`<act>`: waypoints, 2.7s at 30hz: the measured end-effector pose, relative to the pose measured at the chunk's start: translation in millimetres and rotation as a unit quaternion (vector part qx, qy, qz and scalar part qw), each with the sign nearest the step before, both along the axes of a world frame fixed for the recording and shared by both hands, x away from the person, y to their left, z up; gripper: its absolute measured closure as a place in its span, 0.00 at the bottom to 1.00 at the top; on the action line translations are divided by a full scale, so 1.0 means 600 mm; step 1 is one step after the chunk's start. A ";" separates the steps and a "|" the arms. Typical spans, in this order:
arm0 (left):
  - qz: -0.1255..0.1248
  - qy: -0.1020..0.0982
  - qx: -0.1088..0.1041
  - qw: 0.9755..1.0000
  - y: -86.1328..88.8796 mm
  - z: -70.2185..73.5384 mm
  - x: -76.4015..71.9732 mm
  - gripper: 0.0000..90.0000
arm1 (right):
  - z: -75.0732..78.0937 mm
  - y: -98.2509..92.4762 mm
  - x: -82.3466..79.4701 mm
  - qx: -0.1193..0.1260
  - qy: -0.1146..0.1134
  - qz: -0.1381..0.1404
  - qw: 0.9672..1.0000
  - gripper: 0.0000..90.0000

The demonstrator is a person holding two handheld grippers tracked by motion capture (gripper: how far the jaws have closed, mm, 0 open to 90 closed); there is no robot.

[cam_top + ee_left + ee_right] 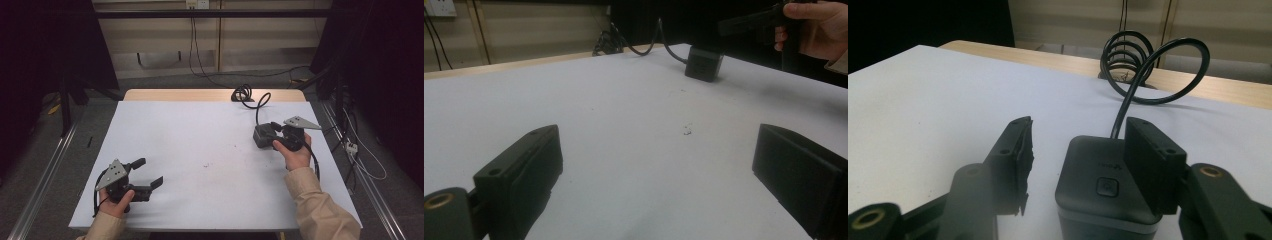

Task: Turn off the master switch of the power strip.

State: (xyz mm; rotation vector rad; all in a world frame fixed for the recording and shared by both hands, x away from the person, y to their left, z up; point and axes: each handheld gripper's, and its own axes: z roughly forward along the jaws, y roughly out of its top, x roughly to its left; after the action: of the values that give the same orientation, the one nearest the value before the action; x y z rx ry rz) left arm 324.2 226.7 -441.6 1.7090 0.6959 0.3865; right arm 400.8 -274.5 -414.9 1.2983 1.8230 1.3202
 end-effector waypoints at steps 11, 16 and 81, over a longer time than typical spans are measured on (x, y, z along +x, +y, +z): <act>0.000 0.000 -0.001 1.000 0.000 0.000 0.000 0.06 | -0.002 -0.009 0.004 0.003 0.002 -0.006 1.000 0.63; 0.000 0.001 -0.002 1.000 -0.001 0.000 0.000 0.06 | -0.003 -0.011 0.006 0.005 0.006 -0.006 1.000 0.67; 0.001 0.002 -0.003 1.000 0.000 -0.001 0.000 0.06 | -0.004 -0.013 0.030 -0.022 0.052 0.010 0.998 1.00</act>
State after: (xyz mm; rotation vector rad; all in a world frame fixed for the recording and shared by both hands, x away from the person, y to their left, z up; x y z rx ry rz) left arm 324.3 226.8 -442.1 1.7045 0.7007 0.3811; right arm 418.6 -282.6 -417.0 1.3504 1.9287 1.2369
